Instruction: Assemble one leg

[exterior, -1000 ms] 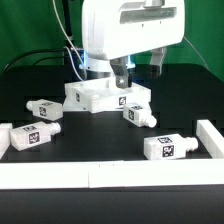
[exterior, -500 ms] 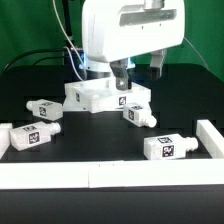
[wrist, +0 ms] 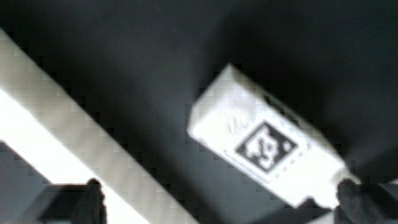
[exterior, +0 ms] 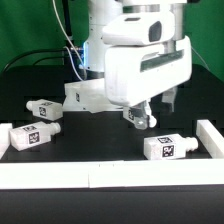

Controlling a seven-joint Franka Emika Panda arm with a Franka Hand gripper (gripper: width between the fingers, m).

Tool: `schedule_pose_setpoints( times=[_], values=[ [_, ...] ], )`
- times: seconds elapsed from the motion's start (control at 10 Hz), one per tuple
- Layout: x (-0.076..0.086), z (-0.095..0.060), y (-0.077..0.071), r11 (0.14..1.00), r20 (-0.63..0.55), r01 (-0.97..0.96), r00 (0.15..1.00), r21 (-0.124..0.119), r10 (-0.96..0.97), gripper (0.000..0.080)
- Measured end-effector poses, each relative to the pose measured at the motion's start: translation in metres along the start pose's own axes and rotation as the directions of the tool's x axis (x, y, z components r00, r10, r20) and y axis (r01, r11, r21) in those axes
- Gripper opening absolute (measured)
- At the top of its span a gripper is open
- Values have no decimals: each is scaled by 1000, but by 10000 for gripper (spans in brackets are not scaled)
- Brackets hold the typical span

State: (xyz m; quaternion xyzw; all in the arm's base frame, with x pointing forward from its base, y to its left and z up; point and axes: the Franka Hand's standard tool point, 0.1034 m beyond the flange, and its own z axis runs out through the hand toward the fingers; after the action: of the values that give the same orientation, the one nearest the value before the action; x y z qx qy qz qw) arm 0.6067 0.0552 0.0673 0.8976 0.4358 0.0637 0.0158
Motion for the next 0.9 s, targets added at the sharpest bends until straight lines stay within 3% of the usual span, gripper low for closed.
schedule_pose_setpoints(
  times=[0.3, 0.4, 0.5, 0.6, 0.7, 0.9],
  values=[
    [-3, 1, 0, 1000, 5, 4, 1000, 8, -4, 649],
    [0, 1, -1, 999, 1, 48, 999, -7, -48, 649],
    [7, 10, -12, 984, 8, 175, 985, -30, -175, 649],
    [13, 22, -22, 970, 34, 244, 969, -9, -243, 649],
    [17, 28, -27, 968, 34, 251, 968, -3, -250, 649],
    [16, 26, -24, 969, 34, 245, 969, -6, -245, 649]
  ],
)
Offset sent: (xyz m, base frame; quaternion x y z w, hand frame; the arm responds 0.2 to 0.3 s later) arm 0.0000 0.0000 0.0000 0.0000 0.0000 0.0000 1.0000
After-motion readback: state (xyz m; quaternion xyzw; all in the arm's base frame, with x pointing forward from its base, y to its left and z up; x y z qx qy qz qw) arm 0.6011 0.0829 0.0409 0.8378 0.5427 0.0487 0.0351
